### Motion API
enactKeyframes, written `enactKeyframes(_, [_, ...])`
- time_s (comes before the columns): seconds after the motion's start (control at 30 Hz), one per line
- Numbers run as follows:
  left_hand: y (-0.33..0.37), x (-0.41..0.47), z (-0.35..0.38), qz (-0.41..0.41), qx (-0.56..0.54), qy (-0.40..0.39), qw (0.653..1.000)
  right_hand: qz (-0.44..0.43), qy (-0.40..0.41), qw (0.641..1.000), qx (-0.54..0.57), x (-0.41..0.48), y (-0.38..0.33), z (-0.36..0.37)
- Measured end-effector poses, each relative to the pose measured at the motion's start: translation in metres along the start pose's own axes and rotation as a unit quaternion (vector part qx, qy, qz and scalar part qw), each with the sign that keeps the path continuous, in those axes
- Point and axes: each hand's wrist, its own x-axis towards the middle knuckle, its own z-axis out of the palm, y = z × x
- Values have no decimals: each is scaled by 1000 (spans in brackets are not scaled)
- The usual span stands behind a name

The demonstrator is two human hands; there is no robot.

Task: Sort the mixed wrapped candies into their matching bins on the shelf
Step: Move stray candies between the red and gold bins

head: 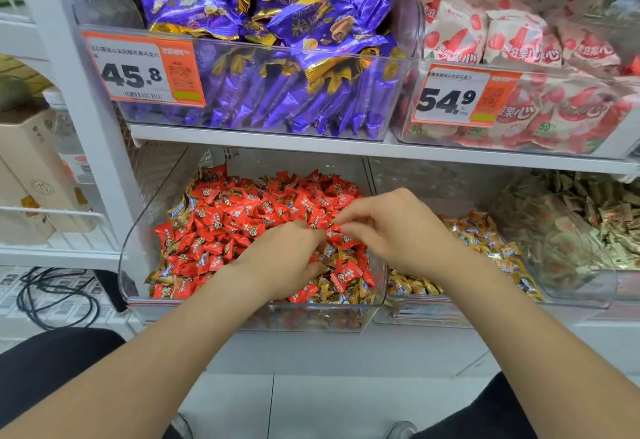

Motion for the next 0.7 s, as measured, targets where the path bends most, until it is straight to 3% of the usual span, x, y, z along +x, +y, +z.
enactKeyframes(0.1, [-1,0,2,2,-15,29,999,-16,-102,986,-132,1,-8,-2])
enactKeyframes(0.27, [-2,-5,-4,-30,-93,42,994,-60,-131,943,-299,10,-18,8])
enactKeyframes(0.47, [-5,-10,-12,-66,-141,55,986,-29,-182,936,-301,19,-15,12])
enactKeyframes(0.7, [-14,-10,-11,-60,-58,82,993,-18,-160,950,-266,25,-15,20])
